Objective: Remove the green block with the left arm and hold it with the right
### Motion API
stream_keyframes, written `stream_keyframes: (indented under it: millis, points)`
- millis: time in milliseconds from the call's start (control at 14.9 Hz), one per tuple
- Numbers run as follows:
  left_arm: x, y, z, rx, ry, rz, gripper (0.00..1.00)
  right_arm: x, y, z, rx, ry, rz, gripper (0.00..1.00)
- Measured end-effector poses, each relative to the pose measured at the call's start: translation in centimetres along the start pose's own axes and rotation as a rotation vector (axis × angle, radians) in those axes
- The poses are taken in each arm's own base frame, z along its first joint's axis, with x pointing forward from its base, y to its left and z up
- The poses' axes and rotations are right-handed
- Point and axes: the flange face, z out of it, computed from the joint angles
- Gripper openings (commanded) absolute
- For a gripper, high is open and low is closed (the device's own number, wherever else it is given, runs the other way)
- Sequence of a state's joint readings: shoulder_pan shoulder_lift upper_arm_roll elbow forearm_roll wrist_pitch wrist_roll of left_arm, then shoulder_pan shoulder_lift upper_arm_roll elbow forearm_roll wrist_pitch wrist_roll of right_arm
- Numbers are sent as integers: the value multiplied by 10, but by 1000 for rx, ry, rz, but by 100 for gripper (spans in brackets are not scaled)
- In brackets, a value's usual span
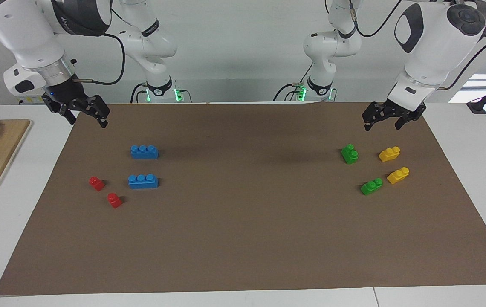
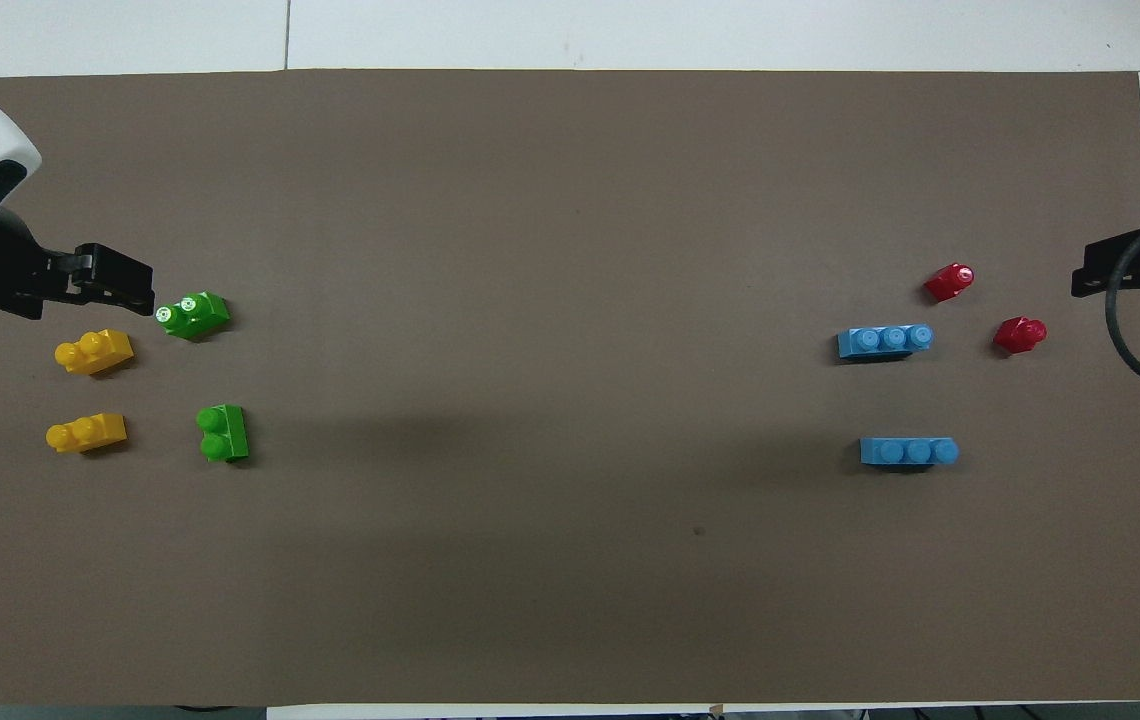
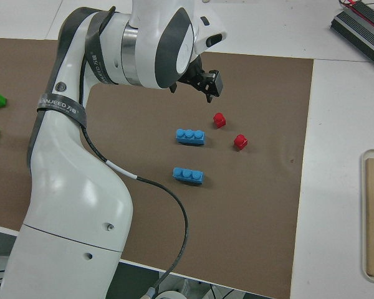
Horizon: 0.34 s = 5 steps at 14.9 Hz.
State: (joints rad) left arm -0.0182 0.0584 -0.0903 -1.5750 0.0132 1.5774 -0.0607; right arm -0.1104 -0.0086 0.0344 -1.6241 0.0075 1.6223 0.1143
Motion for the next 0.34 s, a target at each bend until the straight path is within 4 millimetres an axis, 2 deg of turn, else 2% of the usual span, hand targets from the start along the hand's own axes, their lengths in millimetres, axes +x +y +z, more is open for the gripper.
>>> stream_keyframes:
  millis: [336]
  points:
    - [-1, -3, -1, 0, 2, -6, 100, 0, 0, 0, 0, 0, 0, 100]
